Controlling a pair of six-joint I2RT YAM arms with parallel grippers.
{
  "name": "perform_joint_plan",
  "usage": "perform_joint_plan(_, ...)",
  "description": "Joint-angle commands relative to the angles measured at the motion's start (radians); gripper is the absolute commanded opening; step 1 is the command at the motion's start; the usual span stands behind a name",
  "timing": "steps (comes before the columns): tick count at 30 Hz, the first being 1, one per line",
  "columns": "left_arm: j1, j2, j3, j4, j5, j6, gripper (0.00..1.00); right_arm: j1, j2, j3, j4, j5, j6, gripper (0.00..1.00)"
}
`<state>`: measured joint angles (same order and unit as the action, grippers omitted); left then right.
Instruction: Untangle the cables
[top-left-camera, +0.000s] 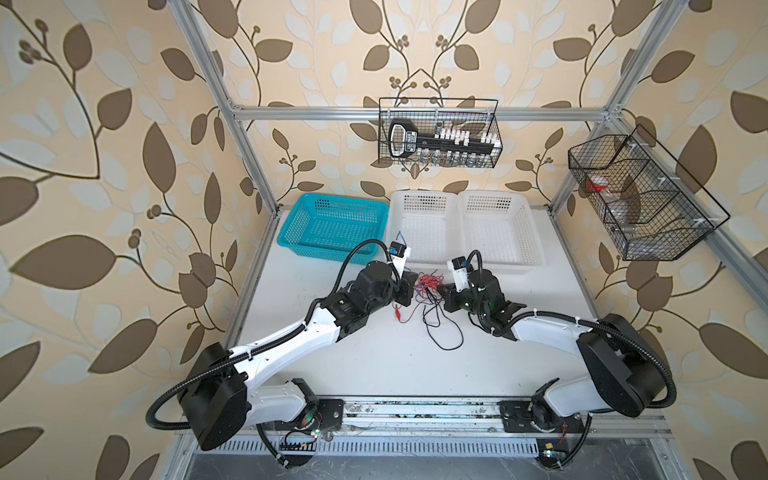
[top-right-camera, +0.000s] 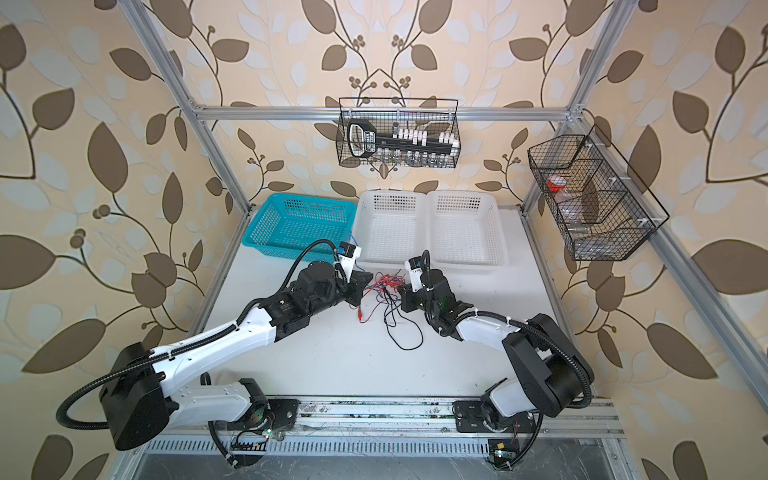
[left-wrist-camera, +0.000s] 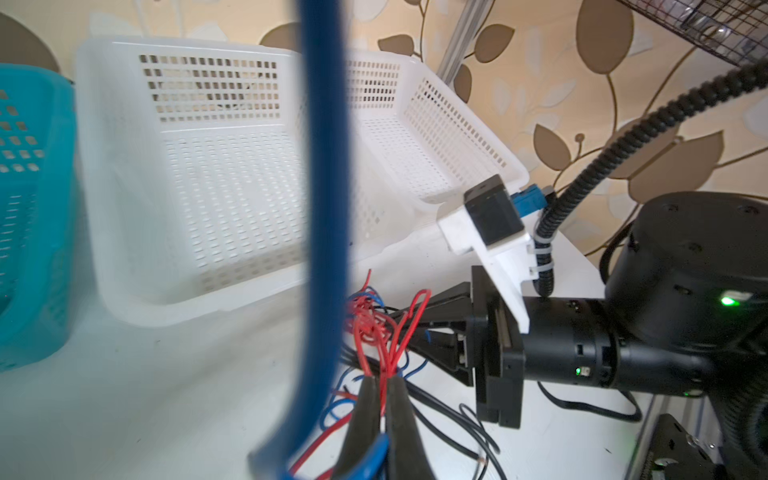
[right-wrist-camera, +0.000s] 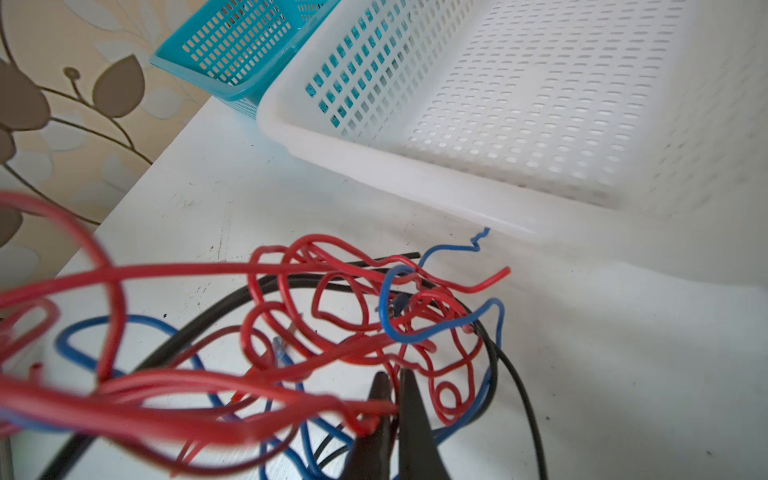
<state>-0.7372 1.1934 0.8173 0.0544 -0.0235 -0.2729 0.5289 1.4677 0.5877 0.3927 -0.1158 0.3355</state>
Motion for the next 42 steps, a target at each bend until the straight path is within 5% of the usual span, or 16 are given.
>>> perform_joint_plan(1,0.040,-0.112,0.000,-0.063,-0.177,-0.003,0.00,-0.038,0.023,-0.010,-0.120,0.118,-0.003,0.00)
perform_joint_plan(11,0.117,-0.196,-0.050,-0.244,-0.348,-0.048,0.00,-0.073,0.035,-0.017,-0.161,0.162,0.019,0.00)
perform_joint_plan(27,0.132,-0.207,-0.046,-0.219,-0.346,-0.075,0.00,-0.082,-0.008,-0.006,-0.220,0.217,0.014,0.00)
perform_joint_plan(35,0.159,-0.156,0.031,-0.309,-0.440,-0.088,0.00,-0.099,-0.018,-0.004,-0.219,0.178,0.025,0.00)
perform_joint_plan(42,0.160,-0.134,-0.003,-0.174,-0.209,-0.084,0.00,-0.100,-0.036,0.039,-0.223,0.028,0.037,0.20)
